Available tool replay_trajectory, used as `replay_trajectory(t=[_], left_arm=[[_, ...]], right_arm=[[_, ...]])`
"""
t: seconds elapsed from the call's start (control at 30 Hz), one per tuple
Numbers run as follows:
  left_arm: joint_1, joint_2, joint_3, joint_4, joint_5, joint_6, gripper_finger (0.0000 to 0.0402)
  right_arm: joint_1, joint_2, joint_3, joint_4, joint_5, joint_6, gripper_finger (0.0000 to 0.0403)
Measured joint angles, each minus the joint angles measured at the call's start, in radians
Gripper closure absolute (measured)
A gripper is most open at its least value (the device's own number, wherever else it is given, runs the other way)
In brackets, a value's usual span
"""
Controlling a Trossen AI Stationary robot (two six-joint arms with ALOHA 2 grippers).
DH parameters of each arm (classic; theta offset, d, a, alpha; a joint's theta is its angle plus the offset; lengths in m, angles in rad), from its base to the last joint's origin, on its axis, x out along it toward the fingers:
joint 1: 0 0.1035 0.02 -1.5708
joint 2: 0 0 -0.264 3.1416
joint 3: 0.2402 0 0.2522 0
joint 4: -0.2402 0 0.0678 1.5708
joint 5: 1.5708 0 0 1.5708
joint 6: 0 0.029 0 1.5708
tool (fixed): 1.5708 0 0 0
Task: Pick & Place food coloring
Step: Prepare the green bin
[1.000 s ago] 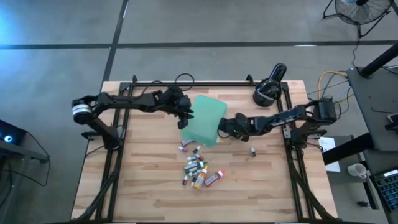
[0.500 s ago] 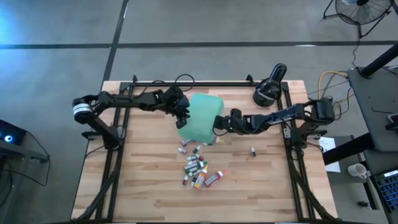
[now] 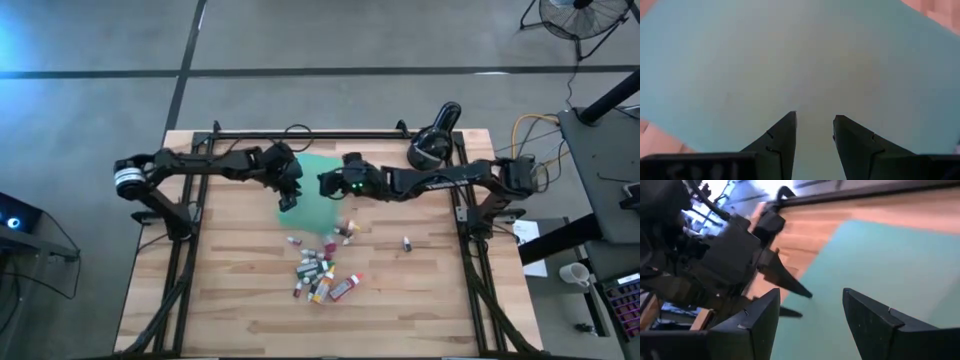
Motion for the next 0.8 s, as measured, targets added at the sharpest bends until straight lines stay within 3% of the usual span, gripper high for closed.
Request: replay_trajectory(t=[0.1, 0.27, 0.4, 0.63, 0.8], left_arm=[[0.001, -0.012, 0.000, -0.017, -0.042, -0.001, 0.0291], [0.002, -0.106, -0.002, -0.121, -0.239, 0.032, 0.0291], [0.009, -0.206, -0.013, -0.146, -0.346, 0.020, 0.0291], [0.080, -0.216, -0.167, -0.113, -0.333, -0.059, 0.0291], [0.082, -0.214, -0.223, -0.009, -0.272, -0.122, 0.0291]], right_arm=[[-0.002, 0.048, 0.090, -0.071, -0.023, -0.072, 0.0193], [-0.010, 0.091, 0.171, -0.409, 0.021, 0.028, 0.0193], [-0.023, 0.116, 0.148, -0.448, -0.041, 0.085, 0.0193], [-0.026, 0.138, 0.026, -0.466, -0.033, 0.361, 0.0193], [-0.024, 0.123, -0.015, -0.420, -0.055, 0.401, 0.0193]])
